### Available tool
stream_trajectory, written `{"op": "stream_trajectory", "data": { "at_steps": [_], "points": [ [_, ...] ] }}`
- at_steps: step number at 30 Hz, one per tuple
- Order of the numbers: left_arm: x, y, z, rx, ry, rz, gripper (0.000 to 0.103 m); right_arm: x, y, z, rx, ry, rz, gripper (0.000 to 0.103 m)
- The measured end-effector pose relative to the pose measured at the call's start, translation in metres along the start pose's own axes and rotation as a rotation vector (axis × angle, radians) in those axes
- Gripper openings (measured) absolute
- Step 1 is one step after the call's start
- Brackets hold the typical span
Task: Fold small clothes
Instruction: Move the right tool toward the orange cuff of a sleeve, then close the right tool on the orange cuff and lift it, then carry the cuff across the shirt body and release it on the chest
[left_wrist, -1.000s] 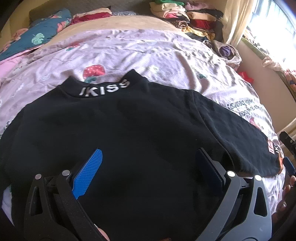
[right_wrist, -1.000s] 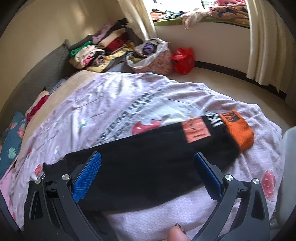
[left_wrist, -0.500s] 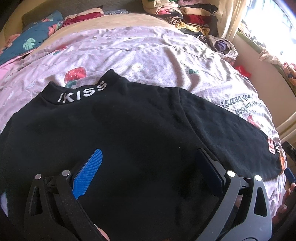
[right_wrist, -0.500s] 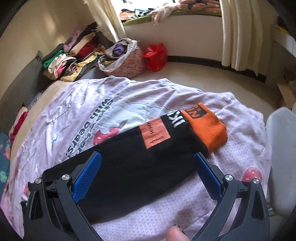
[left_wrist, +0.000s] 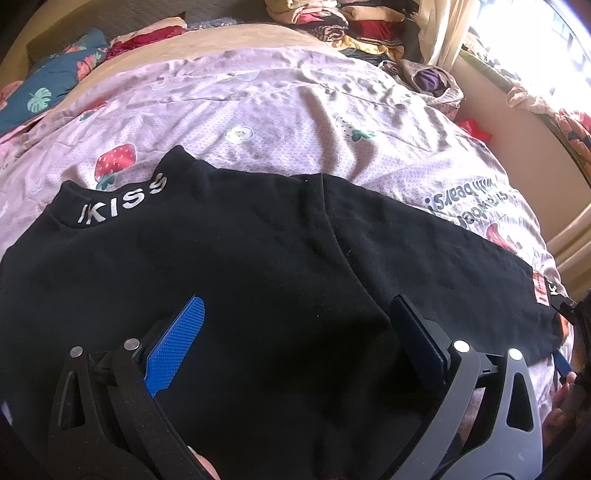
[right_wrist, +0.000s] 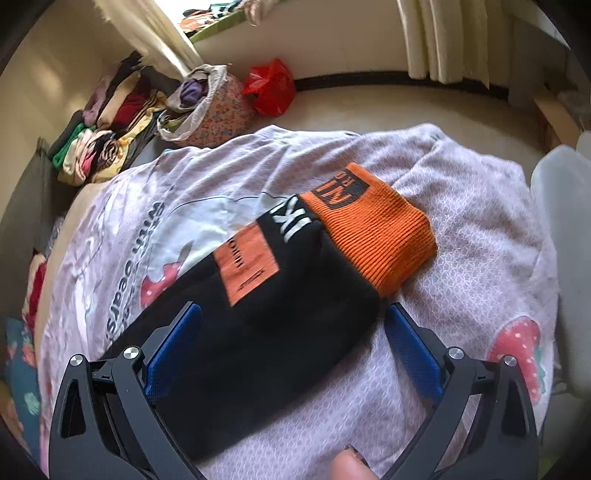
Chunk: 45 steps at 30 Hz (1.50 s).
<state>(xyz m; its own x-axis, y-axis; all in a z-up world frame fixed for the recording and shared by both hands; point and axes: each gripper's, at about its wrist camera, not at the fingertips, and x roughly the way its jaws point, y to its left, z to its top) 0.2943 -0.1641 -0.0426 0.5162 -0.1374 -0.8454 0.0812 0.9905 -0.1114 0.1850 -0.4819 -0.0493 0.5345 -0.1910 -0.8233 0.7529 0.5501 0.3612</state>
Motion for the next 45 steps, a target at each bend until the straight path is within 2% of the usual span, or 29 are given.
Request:
{"op": "stream_trajectory", "data": {
  "at_steps": [4,6,7,9,11,13,16,23,30,42,45],
  "points": [
    [-0.003,0.004,-0.001,-0.015,0.003,-0.015,0.094,0.011,-0.015,0.012,0.066,0.026,0.057,0.098],
    [-0.007,0.005,-0.002,-0.009,0.0,-0.018,0.094,0.013,-0.019,0.016,0.086,0.025,0.076,0.093],
    [-0.008,0.005,-0.002,-0.005,0.0,-0.016,0.094,0.013,-0.02,0.017,0.088,0.017,0.075,0.085],
    [-0.012,0.006,-0.002,-0.002,-0.001,-0.015,0.094,0.014,-0.02,0.021,0.087,-0.001,0.079,0.078],
    [-0.018,0.009,-0.001,-0.002,-0.005,-0.015,0.094,0.018,-0.018,0.024,0.064,0.003,0.076,0.062],
    [-0.025,0.012,0.002,-0.002,-0.011,-0.01,0.094,0.018,-0.022,0.026,0.078,0.002,0.081,0.036],
    [-0.036,0.017,0.005,-0.002,-0.023,-0.01,0.094,0.014,-0.024,0.028,0.094,-0.012,0.141,0.024],
    [-0.065,0.036,0.012,-0.042,-0.069,-0.019,0.094,-0.028,-0.001,0.028,-0.002,-0.115,0.305,0.022],
    [-0.089,0.055,0.015,-0.088,-0.098,-0.034,0.094,-0.064,0.03,0.018,-0.156,-0.164,0.436,0.02],
    [-0.107,0.083,0.014,-0.146,-0.114,-0.1,0.094,-0.099,0.076,-0.009,-0.353,-0.179,0.549,0.02],
    [-0.112,0.093,0.014,-0.173,-0.119,-0.147,0.094,-0.11,0.098,-0.027,-0.426,-0.172,0.589,0.02]
  ]
}}
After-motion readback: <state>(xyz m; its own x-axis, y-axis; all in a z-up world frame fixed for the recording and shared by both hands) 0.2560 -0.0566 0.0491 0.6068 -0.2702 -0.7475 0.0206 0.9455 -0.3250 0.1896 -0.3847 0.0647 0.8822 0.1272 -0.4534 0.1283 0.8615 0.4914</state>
